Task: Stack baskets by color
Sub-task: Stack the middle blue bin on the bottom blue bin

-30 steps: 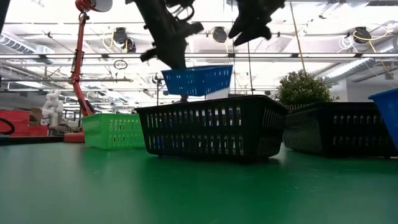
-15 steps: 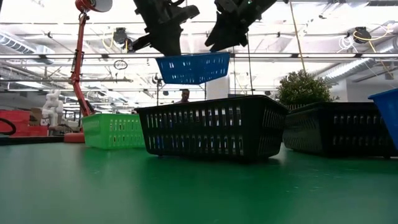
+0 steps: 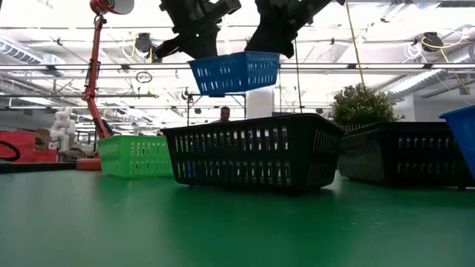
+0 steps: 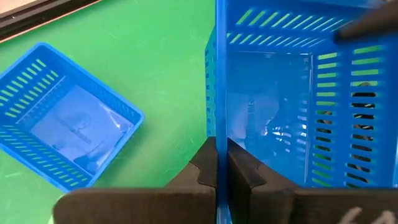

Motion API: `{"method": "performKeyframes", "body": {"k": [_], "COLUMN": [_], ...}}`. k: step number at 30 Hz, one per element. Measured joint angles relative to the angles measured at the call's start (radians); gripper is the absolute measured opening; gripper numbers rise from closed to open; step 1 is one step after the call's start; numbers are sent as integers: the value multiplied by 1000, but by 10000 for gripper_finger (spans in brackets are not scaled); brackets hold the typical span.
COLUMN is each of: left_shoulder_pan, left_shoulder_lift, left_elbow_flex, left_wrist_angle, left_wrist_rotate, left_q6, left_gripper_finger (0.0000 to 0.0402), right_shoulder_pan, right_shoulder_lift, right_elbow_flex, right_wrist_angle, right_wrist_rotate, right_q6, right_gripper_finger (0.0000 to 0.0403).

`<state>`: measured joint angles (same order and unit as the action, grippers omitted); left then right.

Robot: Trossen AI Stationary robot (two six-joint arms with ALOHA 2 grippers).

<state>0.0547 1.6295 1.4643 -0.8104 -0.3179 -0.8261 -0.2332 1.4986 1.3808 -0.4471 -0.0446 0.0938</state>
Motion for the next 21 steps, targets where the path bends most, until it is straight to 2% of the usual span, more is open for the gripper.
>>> {"method": "performKeyframes", "body": {"k": [5, 18, 21], "left_shoulder_pan": [2, 16, 15], "left_shoulder_lift": [0, 0, 1], "left_elbow_flex": [0, 0, 0], "left_wrist_angle": [-2, -2, 10], "left_wrist_rotate": [-1, -9, -13], "left_q6": [-1, -18, -18], "left_gripper_finger": [11, 5, 11], "right_shoulder_pan": [14, 31, 43], "right_shoulder_lift": [0, -55, -45], "right_elbow_flex": [0, 0, 0], "right_wrist_angle": [-1, -74, -71], "right_wrist_rotate": [-11, -9, 67], "right_q6": [-29, 14, -43], "right_gripper_finger": [164, 164, 164]}}
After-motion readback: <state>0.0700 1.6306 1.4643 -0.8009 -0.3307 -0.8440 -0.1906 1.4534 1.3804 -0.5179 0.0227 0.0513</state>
